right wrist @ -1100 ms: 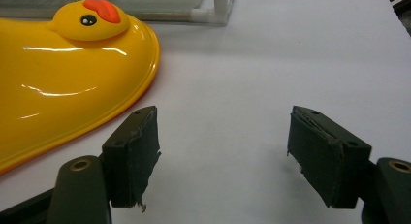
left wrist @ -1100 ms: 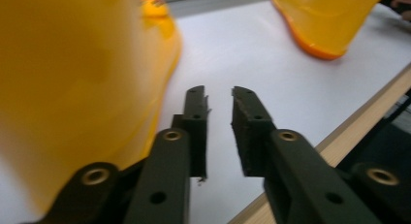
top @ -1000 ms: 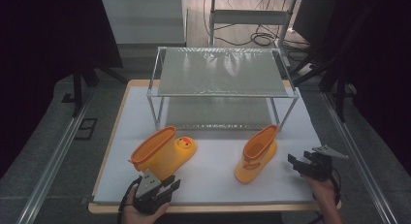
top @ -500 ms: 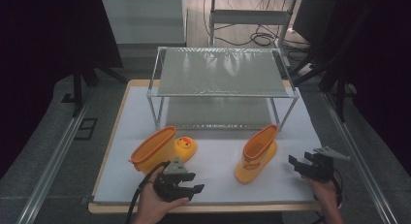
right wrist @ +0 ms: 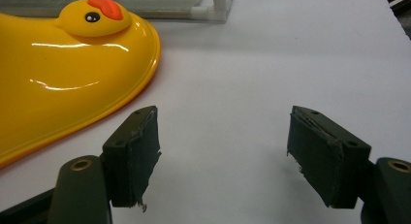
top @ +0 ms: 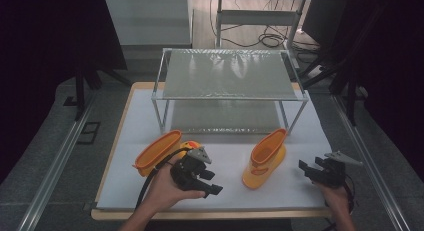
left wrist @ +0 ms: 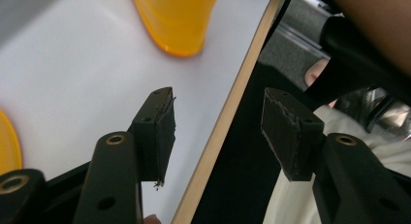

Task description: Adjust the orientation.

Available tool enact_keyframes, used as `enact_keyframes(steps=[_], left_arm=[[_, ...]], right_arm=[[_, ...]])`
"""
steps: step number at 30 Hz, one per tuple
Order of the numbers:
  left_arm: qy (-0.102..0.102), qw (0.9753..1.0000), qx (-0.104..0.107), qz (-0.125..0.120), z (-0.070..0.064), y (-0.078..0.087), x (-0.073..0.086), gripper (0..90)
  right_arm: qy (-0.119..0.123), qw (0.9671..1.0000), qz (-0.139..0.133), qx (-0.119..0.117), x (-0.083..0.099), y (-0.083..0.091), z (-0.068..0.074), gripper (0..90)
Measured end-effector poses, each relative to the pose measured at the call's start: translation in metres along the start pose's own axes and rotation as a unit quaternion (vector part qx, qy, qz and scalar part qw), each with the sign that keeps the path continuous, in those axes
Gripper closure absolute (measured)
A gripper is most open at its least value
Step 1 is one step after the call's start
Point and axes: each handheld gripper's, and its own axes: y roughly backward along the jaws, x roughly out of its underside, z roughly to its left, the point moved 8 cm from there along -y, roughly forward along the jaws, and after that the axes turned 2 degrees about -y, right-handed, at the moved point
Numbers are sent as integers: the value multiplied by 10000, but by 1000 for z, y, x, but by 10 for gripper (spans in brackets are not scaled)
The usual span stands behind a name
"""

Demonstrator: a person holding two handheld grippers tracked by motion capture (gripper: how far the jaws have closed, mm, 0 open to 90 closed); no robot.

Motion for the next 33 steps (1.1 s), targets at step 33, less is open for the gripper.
enact_keyframes(steps=[33], left_arm=[[212,9977,648,53,2,-3,-117,474]], right_arm=[[36,10000,39,2,0,0,1,267]])
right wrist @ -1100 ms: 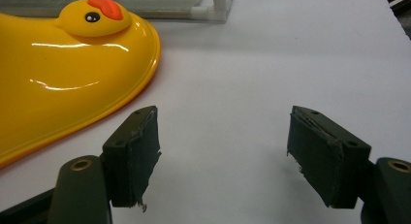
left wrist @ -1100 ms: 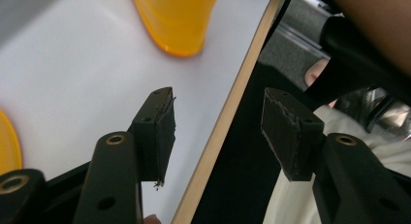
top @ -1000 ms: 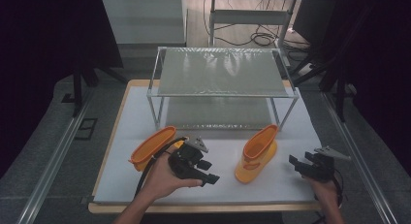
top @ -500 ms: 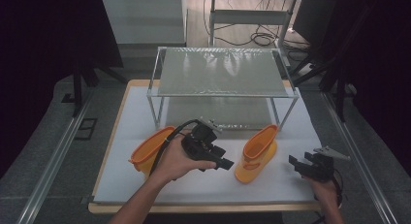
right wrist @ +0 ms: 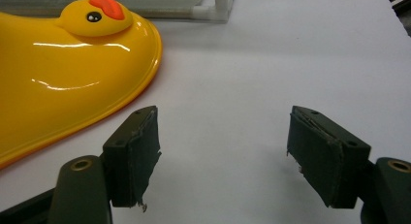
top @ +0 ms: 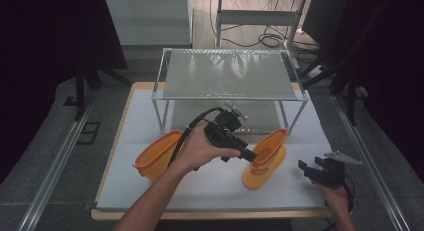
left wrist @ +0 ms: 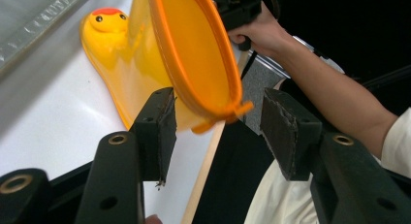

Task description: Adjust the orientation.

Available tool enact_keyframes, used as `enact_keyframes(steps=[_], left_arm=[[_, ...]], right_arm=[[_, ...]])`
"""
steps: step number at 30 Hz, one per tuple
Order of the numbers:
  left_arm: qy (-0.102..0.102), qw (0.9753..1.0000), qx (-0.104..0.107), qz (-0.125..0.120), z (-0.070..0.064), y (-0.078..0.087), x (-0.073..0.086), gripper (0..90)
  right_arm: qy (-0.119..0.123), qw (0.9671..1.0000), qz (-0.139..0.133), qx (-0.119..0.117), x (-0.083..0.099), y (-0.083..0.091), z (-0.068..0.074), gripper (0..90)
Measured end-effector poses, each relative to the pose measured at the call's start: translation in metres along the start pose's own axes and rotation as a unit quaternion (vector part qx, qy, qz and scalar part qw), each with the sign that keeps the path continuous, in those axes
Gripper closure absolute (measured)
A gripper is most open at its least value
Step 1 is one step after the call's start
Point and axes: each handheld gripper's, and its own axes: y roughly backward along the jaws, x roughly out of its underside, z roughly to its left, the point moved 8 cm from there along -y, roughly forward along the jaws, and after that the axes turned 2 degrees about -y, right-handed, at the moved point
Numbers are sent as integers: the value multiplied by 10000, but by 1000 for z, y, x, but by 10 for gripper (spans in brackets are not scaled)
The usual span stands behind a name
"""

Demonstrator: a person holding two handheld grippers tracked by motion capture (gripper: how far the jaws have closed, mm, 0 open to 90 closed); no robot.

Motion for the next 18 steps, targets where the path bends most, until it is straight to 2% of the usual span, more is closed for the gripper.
enact_keyframes(steps=[3,7,14,18], left_arm=[[81,9999,-50,126,6,-7,-11,479],[203,9994,-140,223,12,-14,-17,482],[482,9965,-343,584,37,-36,-27,494],[560,9955,-303,701,42,-46,-33,506]], right_arm=[[-9,10000,-22,3,0,0,0,267],[-15,10000,-14,5,-1,1,-1,267],[-11,10000,-4,1,-1,1,-1,267],[-31,10000,3,3,-1,1,-1,267]])
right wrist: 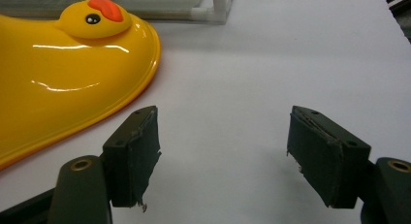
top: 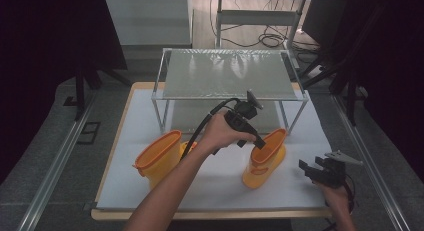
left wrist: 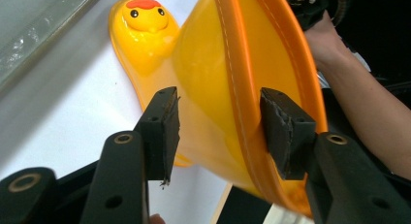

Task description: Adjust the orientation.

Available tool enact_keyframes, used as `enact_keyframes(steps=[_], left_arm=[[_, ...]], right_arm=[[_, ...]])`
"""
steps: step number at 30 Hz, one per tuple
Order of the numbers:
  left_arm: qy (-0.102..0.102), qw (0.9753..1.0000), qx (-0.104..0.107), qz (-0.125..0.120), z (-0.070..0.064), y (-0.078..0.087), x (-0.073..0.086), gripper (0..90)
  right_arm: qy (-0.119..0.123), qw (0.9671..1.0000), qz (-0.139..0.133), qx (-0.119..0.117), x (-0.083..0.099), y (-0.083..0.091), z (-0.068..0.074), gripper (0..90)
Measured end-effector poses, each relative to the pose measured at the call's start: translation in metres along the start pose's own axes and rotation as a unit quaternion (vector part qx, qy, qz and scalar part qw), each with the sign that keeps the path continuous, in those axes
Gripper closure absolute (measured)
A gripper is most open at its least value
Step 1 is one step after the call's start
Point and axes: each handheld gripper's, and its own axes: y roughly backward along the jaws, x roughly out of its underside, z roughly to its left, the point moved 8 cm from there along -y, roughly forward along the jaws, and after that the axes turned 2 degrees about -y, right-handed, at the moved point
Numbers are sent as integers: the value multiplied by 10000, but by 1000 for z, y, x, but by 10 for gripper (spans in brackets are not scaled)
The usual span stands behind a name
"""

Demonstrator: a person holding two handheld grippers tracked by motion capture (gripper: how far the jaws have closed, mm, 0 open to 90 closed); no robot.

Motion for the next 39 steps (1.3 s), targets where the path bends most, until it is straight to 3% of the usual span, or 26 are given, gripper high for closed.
enact_keyframes(steps=[4,6,8,13,15,17,22,26,30,35,39], left_arm=[[29,9998,-60,204,1,-10,-8,518],[-7,9991,-251,355,2,-16,-14,544],[-1,9986,-304,427,3,-19,-17,575],[55,9987,-275,432,0,-23,-24,780],[65,9986,-367,377,0,-22,-25,848],[58,9987,-353,363,0,-18,-24,857],[126,9997,-150,130,-6,9,-23,860],[132,9998,-97,-84,-14,46,-9,860],[124,9995,-176,-235,-18,78,15,860],[112,9991,-342,-240,-17,101,46,860],[63,9988,-475,-127,-9,109,72,860]], right_arm=[[-21,10000,-24,12,0,0,-1,267],[-25,10000,-18,10,0,0,-2,266],[-37,10000,-26,15,0,0,-2,267],[-37,10000,-13,36,0,1,-4,267],[-70,10000,-34,46,-1,0,-5,267],[-67,10000,-35,54,-1,0,-5,268],[-72,10000,-44,52,-1,1,-5,269],[-99,9999,-64,48,-2,1,-5,269],[-99,9999,-107,31,-4,2,-3,269],[-76,9999,-76,18,-4,2,0,269],[-41,10000,-64,17,-3,-1,2,269]])
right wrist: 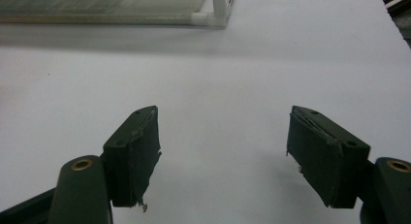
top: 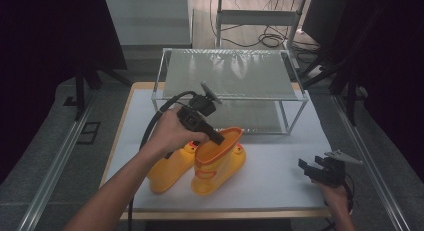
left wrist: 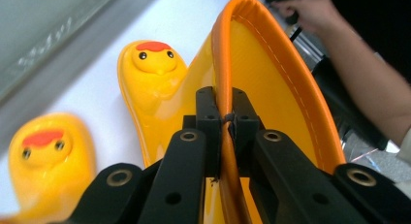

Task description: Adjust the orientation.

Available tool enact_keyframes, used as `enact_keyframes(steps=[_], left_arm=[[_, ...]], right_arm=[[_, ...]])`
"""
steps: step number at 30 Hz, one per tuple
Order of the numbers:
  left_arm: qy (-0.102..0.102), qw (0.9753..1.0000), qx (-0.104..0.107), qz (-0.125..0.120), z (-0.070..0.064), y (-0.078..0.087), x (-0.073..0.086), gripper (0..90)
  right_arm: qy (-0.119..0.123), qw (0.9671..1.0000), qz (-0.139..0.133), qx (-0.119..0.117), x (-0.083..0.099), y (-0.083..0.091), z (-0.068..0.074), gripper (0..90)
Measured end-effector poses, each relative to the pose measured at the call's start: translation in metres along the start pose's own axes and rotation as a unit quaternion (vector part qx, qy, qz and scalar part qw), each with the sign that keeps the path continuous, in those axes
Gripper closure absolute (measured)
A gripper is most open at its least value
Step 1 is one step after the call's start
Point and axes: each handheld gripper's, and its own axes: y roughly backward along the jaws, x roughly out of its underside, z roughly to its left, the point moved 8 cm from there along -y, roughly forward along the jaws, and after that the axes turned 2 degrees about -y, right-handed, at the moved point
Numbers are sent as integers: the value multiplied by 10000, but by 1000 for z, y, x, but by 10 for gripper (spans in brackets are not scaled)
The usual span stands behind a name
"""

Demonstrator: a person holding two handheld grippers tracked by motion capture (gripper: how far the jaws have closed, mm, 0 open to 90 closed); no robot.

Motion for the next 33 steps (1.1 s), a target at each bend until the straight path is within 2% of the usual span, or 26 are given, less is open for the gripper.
enact_keyframes(steps=[11,13,18,20,22,28,30,33], left_arm=[[210,9993,-261,137,35,-13,55,861],[106,9988,-442,206,40,-14,63,860],[74,9983,-550,182,49,-11,77,856],[64,9976,-666,188,52,-9,82,840],[57,9978,-625,197,50,-8,84,791],[-22,9978,-660,-80,43,5,74,574],[-13,9981,-581,-224,41,11,69,524],[-26,9982,-466,-381,37,18,65,499]], right_arm=[[20,10000,45,-3,2,-2,2,269],[28,10000,64,-8,2,-1,2,269],[19,10000,45,2,2,-1,1,269],[28,10000,60,-9,2,-1,2,269],[24,10000,76,-14,2,-1,3,269],[50,10000,55,-8,1,0,4,269],[32,10000,42,5,1,0,2,269],[-5,10000,23,16,1,0,1,269]])
